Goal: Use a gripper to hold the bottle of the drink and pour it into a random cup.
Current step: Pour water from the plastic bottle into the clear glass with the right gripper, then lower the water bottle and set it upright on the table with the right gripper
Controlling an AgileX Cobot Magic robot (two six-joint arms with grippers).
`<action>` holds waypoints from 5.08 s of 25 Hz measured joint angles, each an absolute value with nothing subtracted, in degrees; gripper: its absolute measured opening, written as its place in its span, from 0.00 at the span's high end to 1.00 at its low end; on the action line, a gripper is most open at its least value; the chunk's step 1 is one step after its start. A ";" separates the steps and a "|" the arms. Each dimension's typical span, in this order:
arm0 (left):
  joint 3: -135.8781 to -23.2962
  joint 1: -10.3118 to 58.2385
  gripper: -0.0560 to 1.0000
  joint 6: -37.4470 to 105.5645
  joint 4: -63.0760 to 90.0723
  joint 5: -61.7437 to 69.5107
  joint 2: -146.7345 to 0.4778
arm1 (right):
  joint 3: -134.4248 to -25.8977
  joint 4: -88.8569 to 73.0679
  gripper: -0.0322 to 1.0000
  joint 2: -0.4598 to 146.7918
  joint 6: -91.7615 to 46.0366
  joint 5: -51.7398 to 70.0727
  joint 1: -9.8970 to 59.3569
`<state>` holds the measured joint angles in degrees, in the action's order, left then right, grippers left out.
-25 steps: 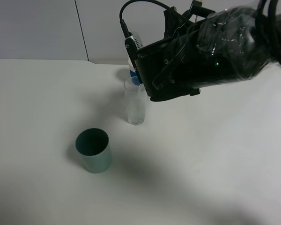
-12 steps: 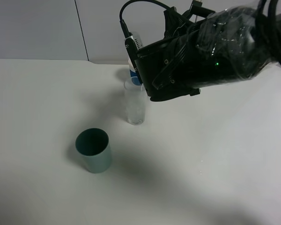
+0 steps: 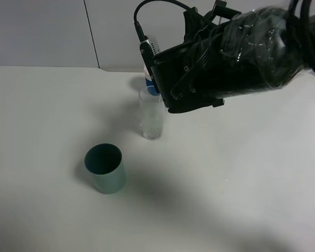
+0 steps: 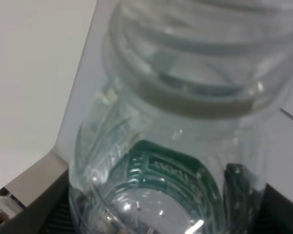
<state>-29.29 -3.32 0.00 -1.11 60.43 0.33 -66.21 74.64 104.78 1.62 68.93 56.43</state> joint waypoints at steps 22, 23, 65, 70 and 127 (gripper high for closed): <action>-29.29 -3.32 0.02 0.00 -1.11 60.43 0.33 | -67.52 75.60 0.42 104.78 -1.03 69.04 57.59; -29.29 -3.32 0.02 0.00 -1.11 60.43 0.33 | -67.52 75.67 0.42 104.78 -1.03 69.04 57.59; -29.29 -3.32 0.02 0.00 -1.06 60.43 0.33 | -67.52 78.77 0.42 104.78 -9.00 69.04 57.59; -29.29 -3.32 0.02 0.00 -1.06 60.43 0.33 | -67.52 78.92 0.42 104.78 -11.19 69.10 57.97; -29.29 -3.32 0.02 0.00 -1.06 60.43 0.33 | -67.52 70.20 0.42 95.66 43.18 58.56 58.14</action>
<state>-29.29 -3.32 0.00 -1.06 60.43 0.33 -67.52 70.20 95.66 43.18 58.56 58.14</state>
